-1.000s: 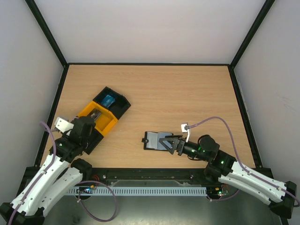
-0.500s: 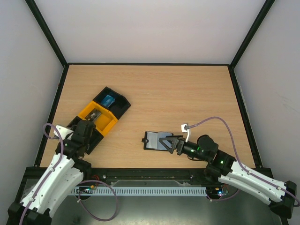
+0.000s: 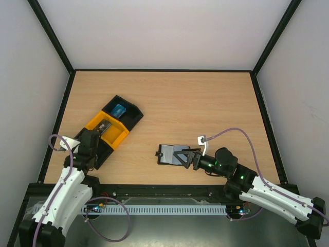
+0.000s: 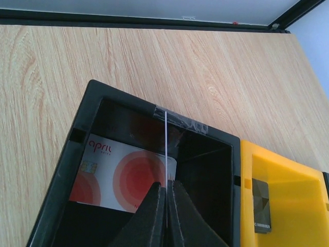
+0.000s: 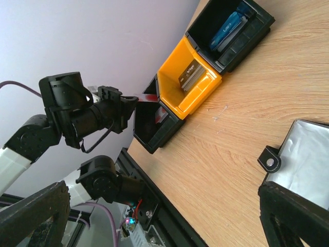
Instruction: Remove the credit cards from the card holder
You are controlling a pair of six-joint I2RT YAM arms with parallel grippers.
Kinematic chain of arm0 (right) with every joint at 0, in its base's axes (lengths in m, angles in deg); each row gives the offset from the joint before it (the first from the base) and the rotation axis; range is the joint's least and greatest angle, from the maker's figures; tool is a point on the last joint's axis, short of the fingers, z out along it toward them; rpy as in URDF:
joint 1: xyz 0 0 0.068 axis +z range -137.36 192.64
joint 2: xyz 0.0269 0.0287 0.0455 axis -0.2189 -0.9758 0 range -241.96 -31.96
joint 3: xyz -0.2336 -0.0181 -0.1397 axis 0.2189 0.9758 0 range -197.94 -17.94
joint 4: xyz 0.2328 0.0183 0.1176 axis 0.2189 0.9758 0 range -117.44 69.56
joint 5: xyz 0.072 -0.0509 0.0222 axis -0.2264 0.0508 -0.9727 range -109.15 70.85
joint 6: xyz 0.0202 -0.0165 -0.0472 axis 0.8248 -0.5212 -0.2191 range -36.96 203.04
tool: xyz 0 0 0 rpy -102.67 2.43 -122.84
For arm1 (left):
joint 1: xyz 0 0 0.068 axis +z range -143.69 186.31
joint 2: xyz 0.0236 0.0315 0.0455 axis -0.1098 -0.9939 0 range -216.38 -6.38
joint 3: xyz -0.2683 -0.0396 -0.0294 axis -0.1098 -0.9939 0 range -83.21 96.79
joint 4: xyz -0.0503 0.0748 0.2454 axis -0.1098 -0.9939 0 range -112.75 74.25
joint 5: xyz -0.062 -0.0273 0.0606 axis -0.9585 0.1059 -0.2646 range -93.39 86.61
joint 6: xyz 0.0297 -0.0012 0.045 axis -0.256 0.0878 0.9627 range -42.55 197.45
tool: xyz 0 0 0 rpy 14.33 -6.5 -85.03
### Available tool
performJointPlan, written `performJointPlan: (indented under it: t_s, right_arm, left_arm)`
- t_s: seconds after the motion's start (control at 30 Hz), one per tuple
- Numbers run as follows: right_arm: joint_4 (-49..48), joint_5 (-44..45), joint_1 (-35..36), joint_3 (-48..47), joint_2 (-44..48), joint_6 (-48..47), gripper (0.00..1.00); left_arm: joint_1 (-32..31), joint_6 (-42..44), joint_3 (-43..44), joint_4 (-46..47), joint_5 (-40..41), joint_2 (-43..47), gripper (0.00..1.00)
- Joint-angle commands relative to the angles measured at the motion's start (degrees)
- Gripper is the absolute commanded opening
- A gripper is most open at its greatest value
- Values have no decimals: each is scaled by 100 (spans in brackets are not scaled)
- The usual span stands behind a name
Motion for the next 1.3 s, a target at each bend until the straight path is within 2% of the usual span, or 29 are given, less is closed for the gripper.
performJointPlan:
  t_s: [0.0,0.27,0.5,0.73,1.07,1.27]
  right_arm:
    - [-53,126,8,-40,-43,-179,98]
    - [15,171,3,-140,-212,-410,98]
    - [36,208,7,-141,-276,-522,98]
    - [81,271,4,-156,-285,-597,98]
    - [201,328,8,-210,-363,-625,98]
    - [278,411,4,-192,-338,-571,98]
  left_arm:
    - [310,422,-164,622,-279,-145,3]
    - [768,758,-439,1248,-919,-493,3]
    - [829,933,-548,1592,-960,-722,3]
    - [862,954,-563,1560,-894,-760,3]
    - [932,751,-526,1324,-708,-854,15]
    - [969,695,-430,1215,-671,-972,18]
